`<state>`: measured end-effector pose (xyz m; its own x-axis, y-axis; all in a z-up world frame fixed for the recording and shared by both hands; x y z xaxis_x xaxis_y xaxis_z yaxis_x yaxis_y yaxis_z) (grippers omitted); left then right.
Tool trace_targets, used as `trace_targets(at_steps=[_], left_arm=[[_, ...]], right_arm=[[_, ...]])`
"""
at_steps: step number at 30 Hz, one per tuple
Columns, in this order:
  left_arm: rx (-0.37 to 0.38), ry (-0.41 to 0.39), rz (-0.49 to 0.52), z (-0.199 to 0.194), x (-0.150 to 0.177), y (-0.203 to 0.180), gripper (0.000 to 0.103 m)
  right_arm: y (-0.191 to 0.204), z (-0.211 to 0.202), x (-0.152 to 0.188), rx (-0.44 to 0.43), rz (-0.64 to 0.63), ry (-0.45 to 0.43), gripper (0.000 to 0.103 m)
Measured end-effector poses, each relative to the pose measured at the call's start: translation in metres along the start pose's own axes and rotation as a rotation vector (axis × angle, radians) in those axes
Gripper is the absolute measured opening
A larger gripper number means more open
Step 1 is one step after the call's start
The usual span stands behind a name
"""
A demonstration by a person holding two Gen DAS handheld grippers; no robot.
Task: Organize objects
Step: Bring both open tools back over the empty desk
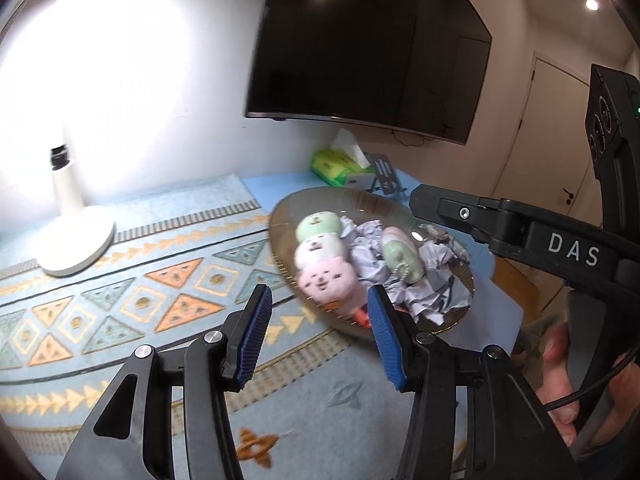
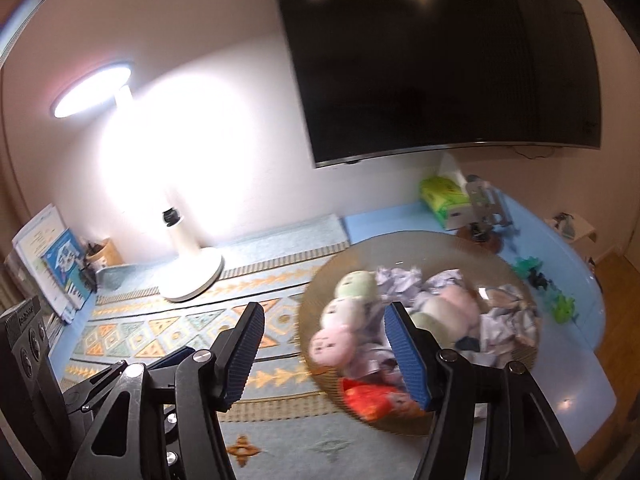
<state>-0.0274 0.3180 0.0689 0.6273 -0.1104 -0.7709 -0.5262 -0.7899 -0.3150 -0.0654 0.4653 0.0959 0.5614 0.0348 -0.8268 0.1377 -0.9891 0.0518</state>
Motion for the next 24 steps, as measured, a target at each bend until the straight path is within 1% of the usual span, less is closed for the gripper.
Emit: trace_targets(at_steps=[8, 11, 13, 17, 20, 24], left_arm=[[-0.095, -0.058, -0.086, -0.049, 0.005, 0.065, 0.047], [-0.151, -0.075, -0.124, -0.064, 0.009, 0.094, 0.047], [-0.202, -0.082, -0.146, -0.072, 0.013, 0.116, 0.047], [-0.336, -0.079, -0.18, -0.084, 0.028, 0.161, 0.047], [-0.369, -0.048, -0.229, -0.088, 0.043, 0.191, 0.047], [-0.435, -0.025, -0.264, -0.096, 0.058, 0.226, 0.047]], right_arm=[[0.083, 0.017, 0.005, -0.099, -0.081, 0.034, 0.062], [0.116, 0.026, 0.011, -0.134, -0.12, 0.054, 0.065], [0.137, 0.035, 0.016, -0.155, -0.142, 0.069, 0.065], [0.177, 0.062, 0.032, -0.206, -0.171, 0.128, 0.065], [0.203, 0.081, 0.047, -0.234, -0.191, 0.161, 0.065], [0.232, 0.1, 0.068, -0.26, -0.231, 0.17, 0.065]])
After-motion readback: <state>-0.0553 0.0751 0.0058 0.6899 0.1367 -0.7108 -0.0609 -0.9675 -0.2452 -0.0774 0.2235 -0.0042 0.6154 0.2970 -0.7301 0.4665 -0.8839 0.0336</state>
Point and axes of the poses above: each gripper's, at about its wrist camera, not at the fingertips, and z roughly the way its jaws point, y to its left, x to its underside, the point moved 6 cm from there along z, roughly the way its jaws point, and after that the axes turned 8 degrees about -z, right-handed, at the moved point
